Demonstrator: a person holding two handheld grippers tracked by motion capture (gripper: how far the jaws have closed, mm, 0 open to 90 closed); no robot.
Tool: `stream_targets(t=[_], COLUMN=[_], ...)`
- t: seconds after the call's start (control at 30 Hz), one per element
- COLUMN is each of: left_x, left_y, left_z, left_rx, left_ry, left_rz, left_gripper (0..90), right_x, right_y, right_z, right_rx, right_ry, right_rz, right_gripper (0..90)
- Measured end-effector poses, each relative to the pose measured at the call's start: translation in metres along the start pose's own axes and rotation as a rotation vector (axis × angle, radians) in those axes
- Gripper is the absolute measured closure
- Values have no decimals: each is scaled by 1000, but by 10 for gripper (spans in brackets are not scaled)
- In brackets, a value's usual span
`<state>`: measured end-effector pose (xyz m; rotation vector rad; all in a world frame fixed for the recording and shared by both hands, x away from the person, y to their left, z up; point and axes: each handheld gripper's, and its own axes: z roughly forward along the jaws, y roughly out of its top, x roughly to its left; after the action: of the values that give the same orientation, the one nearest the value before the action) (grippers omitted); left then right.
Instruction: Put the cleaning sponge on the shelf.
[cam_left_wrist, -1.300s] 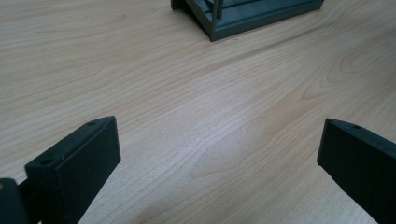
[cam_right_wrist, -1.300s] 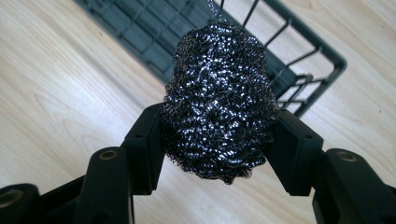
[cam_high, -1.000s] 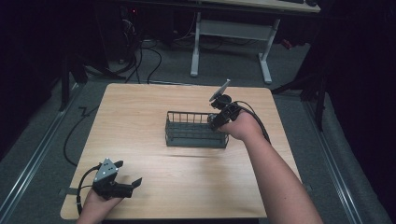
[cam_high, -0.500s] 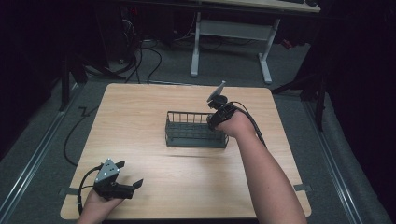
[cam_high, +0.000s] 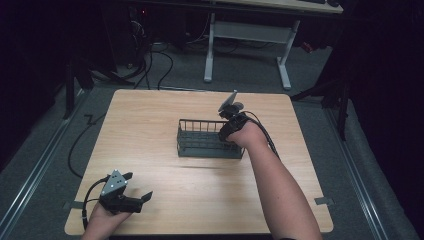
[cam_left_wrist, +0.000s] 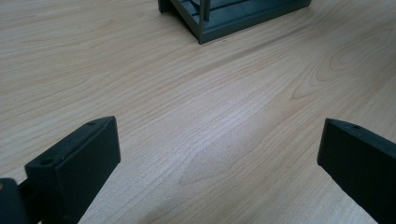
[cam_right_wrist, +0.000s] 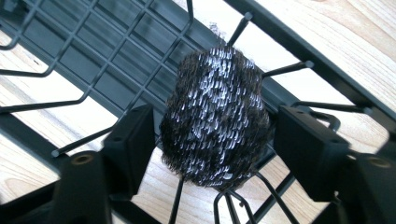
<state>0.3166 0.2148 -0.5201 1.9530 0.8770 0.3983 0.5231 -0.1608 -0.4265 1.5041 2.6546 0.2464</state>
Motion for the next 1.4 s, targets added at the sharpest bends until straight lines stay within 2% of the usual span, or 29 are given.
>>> stream_targets(t=[0.13,0.2,0.23,0.27,0.4,0.63,0.77,0.97,1.03,1.1,1.23,1.4], left_x=[0,0,1,1,0,0,0,-1,-1,-2,-4,-4], left_y=[0,0,0,0,0,0,0,0,1,1,0,-1], left_z=[0,0,0,1,1,2,2,1,1,1,3,4], left_rx=[-1,2,4,8,10,17,12,21,11,8,16,26], left_ry=[-2,-2,-3,-3,-5,-10,-8,-12,-24,-23,-23,-21], left_rz=[2,6,6,8,8,10,11,11,-5,-6,-7,-2], left_gripper=[0,0,0,0,0,0,0,0,0,0,0,0], right_x=[1,3,3,3,5,10,15,16,15,16,18,14], right_y=[-1,-1,-1,-2,-5,-23,-43,-74,-86,-98,-126,-164], right_z=[-12,-22,-26,-31,-44,-57,-59,-60,-59,-55,-47,-30], right_rx=[-36,-52,-67,-82,-111,-153,-182,-230,-248,-265,-334,-451], right_ry=[-3,-8,-10,-3,-6,-27,-57,-52,-56,-40,-35,54], right_rz=[-15,-5,-18,-3,0,-50,-95,-87,-82,-73,-73,-23], right_gripper=[288,288,291,296,303,357,354,339,330,314,306,305])
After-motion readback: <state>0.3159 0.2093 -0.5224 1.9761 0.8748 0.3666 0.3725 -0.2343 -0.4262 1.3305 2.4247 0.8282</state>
